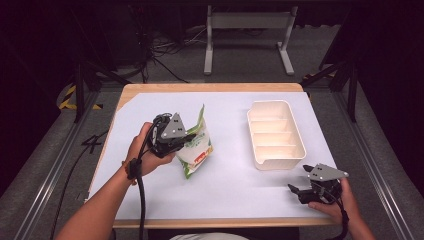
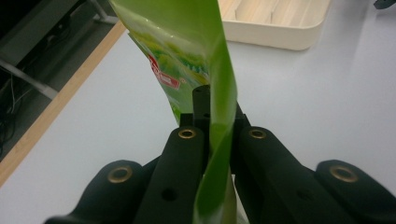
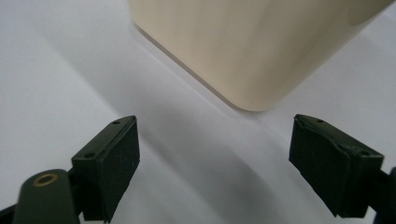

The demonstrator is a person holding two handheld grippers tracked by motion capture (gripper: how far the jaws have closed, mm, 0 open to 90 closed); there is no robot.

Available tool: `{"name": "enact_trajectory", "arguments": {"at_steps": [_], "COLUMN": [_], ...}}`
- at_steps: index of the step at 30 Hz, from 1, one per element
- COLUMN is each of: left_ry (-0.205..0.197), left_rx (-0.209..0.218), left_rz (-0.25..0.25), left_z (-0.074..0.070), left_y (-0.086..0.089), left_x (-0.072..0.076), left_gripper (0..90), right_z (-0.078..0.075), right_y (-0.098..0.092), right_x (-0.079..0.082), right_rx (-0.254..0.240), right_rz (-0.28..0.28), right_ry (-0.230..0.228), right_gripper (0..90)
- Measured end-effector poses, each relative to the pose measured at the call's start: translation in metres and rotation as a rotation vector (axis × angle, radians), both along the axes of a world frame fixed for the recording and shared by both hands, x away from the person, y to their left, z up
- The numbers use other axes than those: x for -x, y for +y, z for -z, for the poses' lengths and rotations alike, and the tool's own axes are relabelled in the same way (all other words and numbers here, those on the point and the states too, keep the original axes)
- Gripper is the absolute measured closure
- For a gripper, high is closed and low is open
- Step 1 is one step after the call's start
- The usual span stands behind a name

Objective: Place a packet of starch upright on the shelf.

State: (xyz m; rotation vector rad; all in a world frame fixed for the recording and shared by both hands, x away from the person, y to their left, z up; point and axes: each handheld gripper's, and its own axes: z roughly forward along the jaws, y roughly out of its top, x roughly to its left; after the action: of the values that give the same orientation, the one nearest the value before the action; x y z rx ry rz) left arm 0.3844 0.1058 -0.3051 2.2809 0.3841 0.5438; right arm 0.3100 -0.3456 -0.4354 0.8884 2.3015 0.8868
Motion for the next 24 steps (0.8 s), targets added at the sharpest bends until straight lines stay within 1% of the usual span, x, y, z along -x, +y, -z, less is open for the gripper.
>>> {"name": "enact_trajectory", "arguments": {"at_steps": [4,5,8,9,10,12,13,14,15,16,17,18,19,20,21,23,24], "left_ry": [-0.026,-0.036,-0.043,-0.048,-0.048,-0.057,-0.057,-0.056,-0.052,-0.046,-0.046,-0.040,-0.039,-0.039,-0.039,-0.041,-0.045], "left_rx": [-0.004,0.005,0.014,0.015,0.011,0.002,0.002,-0.001,-0.005,-0.020,-0.020,-0.035,-0.047,-0.047,-0.063,-0.070,-0.082], "left_rz": [0.026,0.033,0.063,0.064,0.079,0.091,0.091,0.101,0.106,0.115,0.115,0.134,0.140,0.140,0.152,0.155,0.162], "left_z": [-0.007,-0.009,-0.012,-0.012,-0.014,-0.016,-0.016,-0.017,-0.019,-0.022,-0.022,-0.025,-0.027,-0.027,-0.030,-0.031,-0.033], "left_y": [-0.006,-0.008,-0.013,-0.015,-0.018,-0.026,-0.026,-0.029,-0.032,-0.040,-0.040,-0.046,-0.050,-0.050,-0.058,-0.061,-0.067], "left_x": [-0.005,-0.007,-0.013,-0.015,-0.018,-0.022,-0.022,-0.025,-0.027,-0.032,-0.032,-0.036,-0.038,-0.038,-0.042,-0.043,-0.046], "left_gripper": [89.4,89.5,89.4,89.5,89.4,89.4,89.4,89.4,89.4,89.4,89.4,89.4,89.4,89.4,89.4,89.4,89.4], "right_z": [0.000,-0.001,-0.001,-0.001,-0.001,-0.001,-0.001,-0.001,-0.001,-0.001,-0.001,-0.001,-0.001,-0.001,0.000,0.000,-0.001], "right_y": [0.000,0.000,0.000,0.000,0.000,0.000,0.000,0.000,-0.001,-0.001,-0.001,-0.002,-0.002,-0.002,-0.002,-0.002,-0.002], "right_x": [0.000,0.000,0.000,0.000,0.000,0.000,0.000,0.000,0.000,0.000,0.000,0.000,0.000,0.000,0.000,0.000,0.000], "right_rx": [0.004,0.004,0.005,0.011,0.014,0.014,0.014,0.010,0.010,0.012,0.012,0.011,0.011,0.011,0.013,0.013,0.010], "right_rz": [0.001,0.003,0.005,0.004,0.003,0.003,0.003,0.005,0.005,0.006,0.006,0.006,0.005,0.005,0.007,0.006,0.007], "right_ry": [-0.002,-0.004,-0.004,-0.007,-0.010,-0.009,-0.009,-0.008,-0.008,-0.009,-0.009,-0.010,-0.010,-0.010,-0.009,-0.010,-0.010], "right_gripper": [15.7,15.7,15.7,15.7,15.7,15.6,15.6,15.7,15.6,15.6,15.6,15.6,15.6,15.6,15.6,15.6,15.6]}}
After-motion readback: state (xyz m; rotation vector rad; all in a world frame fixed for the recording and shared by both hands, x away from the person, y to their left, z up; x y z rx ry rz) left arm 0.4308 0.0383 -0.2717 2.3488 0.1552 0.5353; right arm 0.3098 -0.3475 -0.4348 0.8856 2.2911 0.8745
